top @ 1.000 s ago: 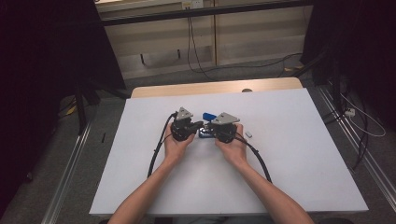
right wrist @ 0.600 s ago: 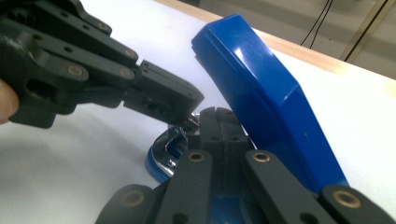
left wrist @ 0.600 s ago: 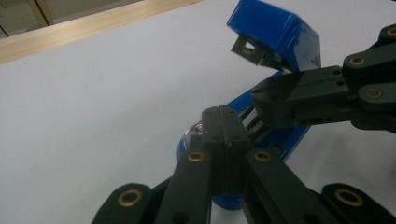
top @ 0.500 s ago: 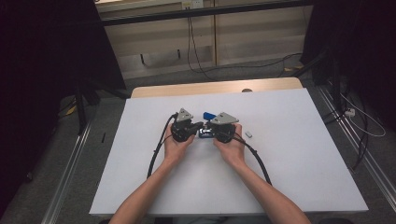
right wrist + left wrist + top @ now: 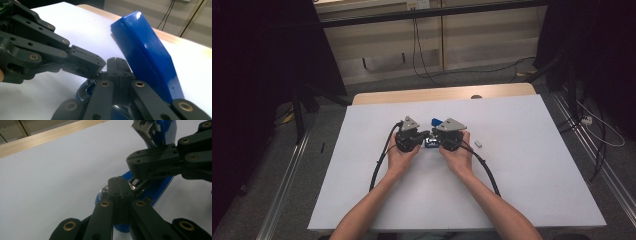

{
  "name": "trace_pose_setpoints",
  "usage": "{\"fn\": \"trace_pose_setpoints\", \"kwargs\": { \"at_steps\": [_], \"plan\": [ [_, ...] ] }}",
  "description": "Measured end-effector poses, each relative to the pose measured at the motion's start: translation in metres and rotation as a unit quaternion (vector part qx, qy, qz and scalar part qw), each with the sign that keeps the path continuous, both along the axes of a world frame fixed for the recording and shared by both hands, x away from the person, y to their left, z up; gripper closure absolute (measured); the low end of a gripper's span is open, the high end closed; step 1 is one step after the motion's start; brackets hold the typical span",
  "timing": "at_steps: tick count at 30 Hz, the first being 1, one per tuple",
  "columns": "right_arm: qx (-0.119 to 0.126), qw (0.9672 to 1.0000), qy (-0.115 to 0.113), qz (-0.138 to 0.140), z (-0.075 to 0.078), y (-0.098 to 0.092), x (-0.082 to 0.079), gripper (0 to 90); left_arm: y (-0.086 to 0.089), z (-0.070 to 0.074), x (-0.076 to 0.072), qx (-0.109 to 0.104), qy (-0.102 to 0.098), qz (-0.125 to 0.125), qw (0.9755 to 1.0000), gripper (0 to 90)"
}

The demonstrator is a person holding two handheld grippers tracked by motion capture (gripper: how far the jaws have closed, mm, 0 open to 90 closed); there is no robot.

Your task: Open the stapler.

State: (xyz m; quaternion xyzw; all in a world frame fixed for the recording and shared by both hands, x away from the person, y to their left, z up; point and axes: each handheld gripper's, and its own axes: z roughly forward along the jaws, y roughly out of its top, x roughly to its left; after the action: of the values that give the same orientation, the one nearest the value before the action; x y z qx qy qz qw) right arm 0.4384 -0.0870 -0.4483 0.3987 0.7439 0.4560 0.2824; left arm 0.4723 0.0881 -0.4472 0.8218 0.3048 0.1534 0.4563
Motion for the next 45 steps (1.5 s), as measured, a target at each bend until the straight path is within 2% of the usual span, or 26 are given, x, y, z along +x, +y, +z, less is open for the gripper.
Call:
{"fn": "trace_pose_setpoints", "kwargs": {
  "at_steps": [10, 18, 23, 31, 34, 45],
  "plan": [
    [0.006, 1.0000, -0.004, -0.003, 0.004, -0.003, 0.000, 90.0, 0.000, 0.000, 0.000, -0.004, 0.004, 0.002, 1.0000, 90.0],
    [-0.008, 0.9998, -0.017, 0.002, 0.014, 0.003, -0.001, 90.0, 0.001, 0.000, 0.001, 0.001, 0.000, 0.002, 1.0000, 90.0],
    [-0.005, 0.9998, -0.018, -0.002, 0.018, -0.003, -0.001, 90.0, -0.001, 0.001, 0.000, 0.005, -0.002, 0.000, 1.0000, 90.0],
    [-0.006, 0.9996, -0.025, -0.009, 0.023, -0.012, -0.002, 90.0, 0.000, 0.000, 0.001, -0.004, 0.006, 0.003, 1.0000, 90.0],
    [-0.009, 0.9994, -0.029, -0.018, 0.025, -0.016, -0.002, 90.0, -0.001, 0.000, 0.000, 0.002, -0.001, 0.002, 1.0000, 90.0],
    [-0.003, 0.9991, -0.030, -0.029, 0.030, -0.029, -0.005, 90.0, 0.000, 0.000, 0.000, 0.000, 0.000, 0.002, 1.0000, 90.0]
  ]
}}
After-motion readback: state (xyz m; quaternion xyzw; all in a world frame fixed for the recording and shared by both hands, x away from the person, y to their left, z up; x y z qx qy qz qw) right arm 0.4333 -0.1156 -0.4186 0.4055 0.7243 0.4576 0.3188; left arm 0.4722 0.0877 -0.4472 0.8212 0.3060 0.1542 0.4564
